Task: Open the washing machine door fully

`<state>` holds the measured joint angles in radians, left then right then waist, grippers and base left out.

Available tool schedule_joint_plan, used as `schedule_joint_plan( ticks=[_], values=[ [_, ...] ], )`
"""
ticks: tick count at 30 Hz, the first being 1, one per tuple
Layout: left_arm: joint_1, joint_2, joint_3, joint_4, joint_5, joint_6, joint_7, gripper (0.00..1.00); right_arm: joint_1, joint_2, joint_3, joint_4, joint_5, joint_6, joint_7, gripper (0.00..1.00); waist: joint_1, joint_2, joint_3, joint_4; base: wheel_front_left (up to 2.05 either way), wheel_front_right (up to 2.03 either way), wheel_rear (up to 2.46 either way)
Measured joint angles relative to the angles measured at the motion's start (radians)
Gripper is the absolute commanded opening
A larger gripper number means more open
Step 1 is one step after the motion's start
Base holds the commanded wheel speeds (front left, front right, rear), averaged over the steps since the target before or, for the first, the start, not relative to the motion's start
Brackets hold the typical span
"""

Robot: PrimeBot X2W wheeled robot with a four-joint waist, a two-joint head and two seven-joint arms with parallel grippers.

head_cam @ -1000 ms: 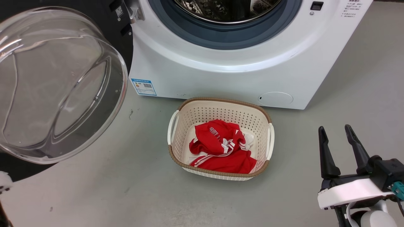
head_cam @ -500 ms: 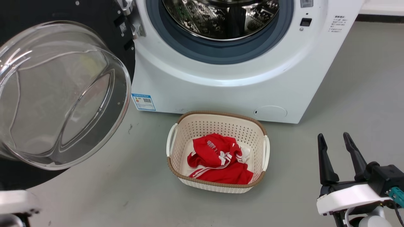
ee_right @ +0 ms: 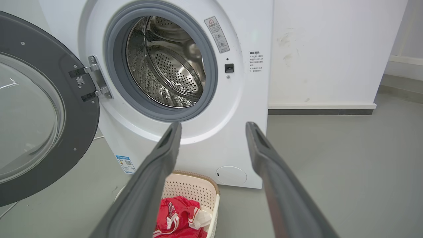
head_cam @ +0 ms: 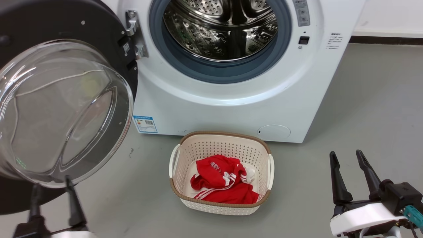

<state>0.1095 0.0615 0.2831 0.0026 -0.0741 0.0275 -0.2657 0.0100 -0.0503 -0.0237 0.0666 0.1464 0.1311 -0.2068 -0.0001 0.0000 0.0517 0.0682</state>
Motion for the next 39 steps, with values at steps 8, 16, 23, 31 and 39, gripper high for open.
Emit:
schedule_joint_plan(
  ticks=[8, 16, 23, 31, 39],
  values=[
    [0.014, -0.009, -0.163, -0.04, 0.016, -0.001, 0.0, 1.0, 0.015, 0.0, 0.0, -0.022, -0.02, 0.0, 0.014, 1.0, 0.0, 0.0, -0.018, -0.037, 0.0, 0.0, 0.0],
    [-0.067, -0.007, -0.247, -0.012, 0.055, -0.024, 0.0, 1.0, 0.016, 0.0, 0.003, -0.056, -0.053, 0.0, 0.031, 1.0, 0.0, 0.0, -0.016, -0.078, 0.0, 0.0, 0.0],
    [-0.074, -0.005, -0.247, 0.002, 0.054, -0.015, 0.0, 1.0, 0.024, 0.0, 0.001, -0.067, -0.051, 0.0, 0.033, 1.0, 0.0, 0.0, -0.011, -0.1, 0.0, 0.0, 0.0],
    [-0.07, -0.004, -0.246, 0.01, 0.049, -0.01, 0.0, 1.0, 0.027, 0.0, 0.007, -0.062, -0.036, 0.0, 0.028, 1.0, 0.0, 0.0, -0.014, -0.101, 0.0, 0.0, 0.0],
    [-0.07, -0.001, -0.245, 0.015, 0.036, -0.01, 0.0, 1.0, 0.027, 0.0, 0.012, -0.048, -0.015, 0.0, 0.024, 1.0, 0.0, 0.0, -0.016, -0.103, 0.0, 0.0, 0.0]
  ],
)
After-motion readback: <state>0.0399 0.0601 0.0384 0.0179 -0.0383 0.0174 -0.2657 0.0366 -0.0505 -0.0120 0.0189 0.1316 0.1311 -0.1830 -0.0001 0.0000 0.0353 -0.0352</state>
